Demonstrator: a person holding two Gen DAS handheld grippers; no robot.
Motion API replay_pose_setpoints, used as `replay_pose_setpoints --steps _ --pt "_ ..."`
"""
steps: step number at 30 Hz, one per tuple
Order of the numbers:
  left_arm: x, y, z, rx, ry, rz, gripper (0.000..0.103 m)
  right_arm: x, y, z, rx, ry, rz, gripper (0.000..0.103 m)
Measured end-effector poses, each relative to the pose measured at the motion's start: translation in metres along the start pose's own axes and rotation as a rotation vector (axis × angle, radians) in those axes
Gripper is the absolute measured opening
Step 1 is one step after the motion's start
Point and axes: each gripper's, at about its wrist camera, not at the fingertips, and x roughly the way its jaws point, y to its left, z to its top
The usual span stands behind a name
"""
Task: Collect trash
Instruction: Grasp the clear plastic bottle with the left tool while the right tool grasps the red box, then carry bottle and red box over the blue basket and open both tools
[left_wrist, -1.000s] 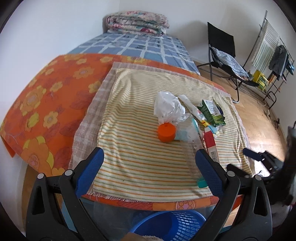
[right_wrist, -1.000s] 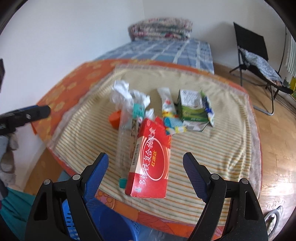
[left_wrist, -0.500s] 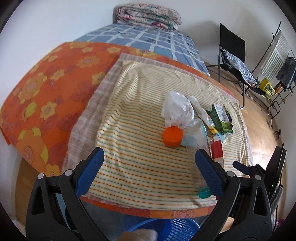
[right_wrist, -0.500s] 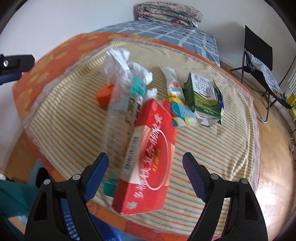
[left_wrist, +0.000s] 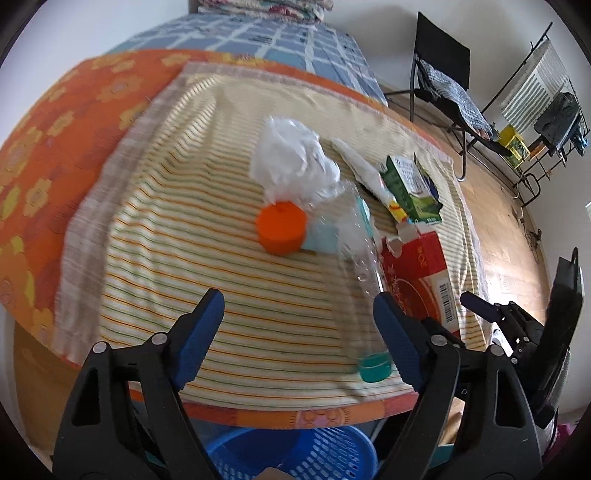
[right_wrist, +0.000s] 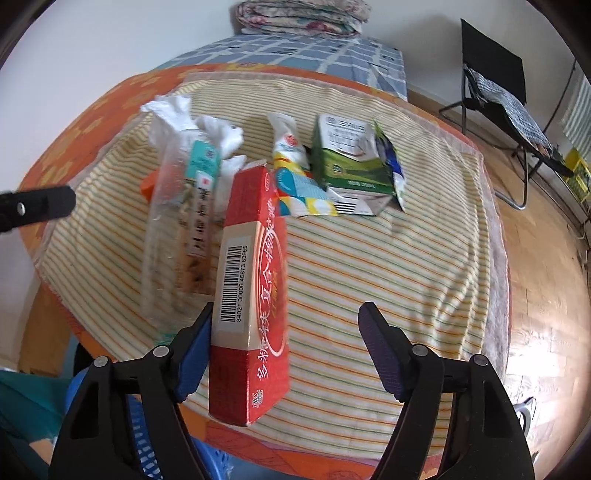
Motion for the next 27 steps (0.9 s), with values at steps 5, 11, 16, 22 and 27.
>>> replay_pose_setpoints --steps 5,11,16,22,27 --pt "0.025 -0.012 0.001 -0.021 0.055 -0.039 0.085 0.001 -0.013 0.002 0.048 0.009 0.048 0.056" --pt "0.056 -0.021 0.008 -0.083 0.106 -0.061 0.085 0.007 -0.024 0.005 0.103 0.027 0.104 0.034" --pt "0.078 -0.033 0.013 -0.063 0.117 -0.035 0.074 0.005 -0.028 0.002 0.126 0.018 0.146 0.023" --pt "0.081 -0.040 0.011 -0.065 0.116 -0.059 0.060 -0.013 -0.032 -0.003 0.137 -0.030 0.156 0.019" --pt "0.060 -0.041 0.006 -0.048 0.069 -0.068 0.059 -0.031 -0.035 -0.013 0.149 -0.064 0.168 0.019"
